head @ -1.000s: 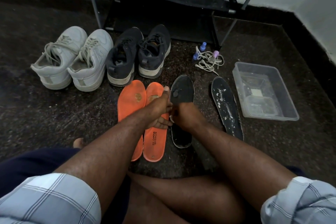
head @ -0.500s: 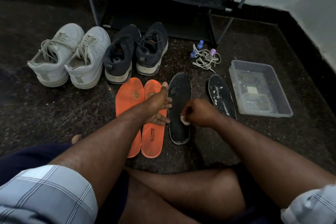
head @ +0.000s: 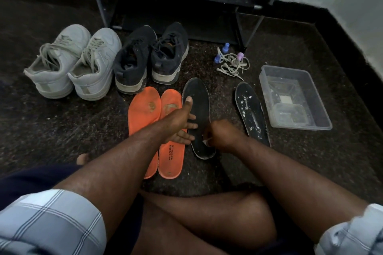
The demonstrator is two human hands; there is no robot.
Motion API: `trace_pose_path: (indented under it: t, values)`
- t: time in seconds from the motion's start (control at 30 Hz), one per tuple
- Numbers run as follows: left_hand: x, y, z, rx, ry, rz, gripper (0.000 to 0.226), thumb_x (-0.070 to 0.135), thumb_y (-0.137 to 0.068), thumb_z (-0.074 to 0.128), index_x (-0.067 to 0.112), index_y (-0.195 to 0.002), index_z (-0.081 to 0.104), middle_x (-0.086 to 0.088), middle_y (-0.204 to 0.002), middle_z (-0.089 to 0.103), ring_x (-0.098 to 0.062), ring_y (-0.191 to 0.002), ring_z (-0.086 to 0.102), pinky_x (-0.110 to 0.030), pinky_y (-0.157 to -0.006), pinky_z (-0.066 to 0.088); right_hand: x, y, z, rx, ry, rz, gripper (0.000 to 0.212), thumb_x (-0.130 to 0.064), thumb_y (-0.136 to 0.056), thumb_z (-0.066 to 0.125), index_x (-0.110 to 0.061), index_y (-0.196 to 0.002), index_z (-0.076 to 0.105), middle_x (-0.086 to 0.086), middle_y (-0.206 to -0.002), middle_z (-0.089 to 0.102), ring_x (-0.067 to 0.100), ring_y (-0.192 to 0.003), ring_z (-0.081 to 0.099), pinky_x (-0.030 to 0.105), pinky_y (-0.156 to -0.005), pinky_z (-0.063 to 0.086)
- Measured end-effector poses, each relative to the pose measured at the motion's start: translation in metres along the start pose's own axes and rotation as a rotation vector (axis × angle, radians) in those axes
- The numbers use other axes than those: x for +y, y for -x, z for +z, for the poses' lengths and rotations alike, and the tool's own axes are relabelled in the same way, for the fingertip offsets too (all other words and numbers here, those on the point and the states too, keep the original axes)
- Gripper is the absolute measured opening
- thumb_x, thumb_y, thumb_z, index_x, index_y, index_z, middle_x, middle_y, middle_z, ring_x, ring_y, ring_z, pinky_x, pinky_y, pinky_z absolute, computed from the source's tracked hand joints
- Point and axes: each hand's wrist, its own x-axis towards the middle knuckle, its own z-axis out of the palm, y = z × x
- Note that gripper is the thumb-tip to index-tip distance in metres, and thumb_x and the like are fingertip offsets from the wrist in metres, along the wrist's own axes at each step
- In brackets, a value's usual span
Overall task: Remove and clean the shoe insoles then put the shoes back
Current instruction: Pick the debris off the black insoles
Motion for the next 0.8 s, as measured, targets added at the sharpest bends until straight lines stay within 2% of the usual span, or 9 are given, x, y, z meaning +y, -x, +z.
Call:
trace_pose_path:
  t: [0.1, 0.2, 0.27, 0.4, 0.53, 0.67, 0.8]
  values:
    - [0.000, 0.002, 0.000, -0.011, 0.023, -0.012, 0.091, 0.081, -0.089, 0.021, 0.012, -0.144, 0.047, -0.012, -0.138, 0.060, -0.041, -0.104, 0.067, -0.047, -0.084, 0.056, -0.008, 0.010, 0.006, -0.063, 0.064, -0.075, 0.015, -0.027, -0.086, 0.064, -0.016, -0.091, 0.072, 0.003, -0.094, 0.073, 0.022, -0.087, 0.067, 0.026, -0.069, 0.042]
    - [-0.001, 0.002, -0.001, -0.021, 0.023, -0.021, 0.092, 0.081, -0.089, 0.021, 0.013, -0.146, 0.045, -0.011, -0.140, 0.058, -0.043, -0.111, 0.064, -0.049, -0.092, 0.053, -0.017, 0.007, 0.008, 0.075, 0.052, -0.042, 0.018, -0.028, -0.088, 0.062, -0.014, -0.094, 0.072, 0.009, -0.097, 0.072, 0.027, -0.091, 0.067, 0.027, -0.072, 0.046]
    - [-0.001, 0.001, -0.001, -0.021, 0.017, -0.021, 0.092, 0.081, -0.089, 0.020, 0.014, -0.146, 0.045, -0.011, -0.141, 0.058, -0.042, -0.112, 0.064, -0.049, -0.094, 0.052, -0.022, 0.006, 0.010, 0.094, 0.072, -0.049, 0.019, -0.029, -0.087, 0.062, -0.013, -0.094, 0.071, 0.010, -0.096, 0.072, 0.029, -0.091, 0.067, 0.029, -0.072, 0.048]
    - [0.000, 0.002, 0.000, -0.013, 0.013, -0.021, 0.092, 0.081, -0.089, 0.020, 0.014, -0.145, 0.046, -0.010, -0.139, 0.059, -0.038, -0.105, 0.066, -0.047, -0.089, 0.053, -0.024, 0.010, 0.019, 0.057, 0.035, -0.078, 0.017, -0.027, -0.083, 0.062, -0.014, -0.085, 0.073, 0.006, -0.088, 0.073, 0.027, -0.084, 0.068, 0.031, -0.070, 0.051]
    - [0.000, 0.003, 0.001, -0.016, 0.004, -0.022, 0.091, 0.082, -0.088, 0.020, 0.015, -0.145, 0.046, -0.009, -0.141, 0.058, -0.039, -0.109, 0.066, -0.044, -0.084, 0.054, -0.028, 0.007, 0.013, 0.111, 0.033, -0.080, 0.019, -0.023, -0.087, 0.059, -0.010, -0.093, 0.072, 0.011, -0.097, 0.072, 0.032, -0.091, 0.067, 0.032, -0.074, 0.048]
    - [0.001, 0.005, 0.001, -0.002, 0.002, -0.019, 0.091, 0.082, -0.089, 0.020, 0.015, -0.143, 0.048, -0.009, -0.137, 0.060, -0.035, -0.097, 0.066, -0.043, -0.080, 0.053, -0.028, 0.013, 0.015, 0.007, 0.015, -0.150, 0.018, -0.024, -0.085, 0.061, -0.011, -0.087, 0.074, 0.007, -0.088, 0.074, 0.028, -0.081, 0.068, 0.034, -0.072, 0.052]
    - [0.000, 0.005, 0.001, -0.002, 0.017, -0.019, 0.090, 0.081, -0.089, 0.021, 0.015, -0.143, 0.048, -0.009, -0.138, 0.059, -0.039, -0.107, 0.066, -0.046, -0.087, 0.053, -0.030, 0.008, 0.008, 0.113, 0.010, -0.117, 0.017, -0.019, -0.088, 0.059, -0.009, -0.096, 0.070, 0.012, -0.098, 0.072, 0.031, -0.091, 0.066, 0.029, -0.070, 0.044]
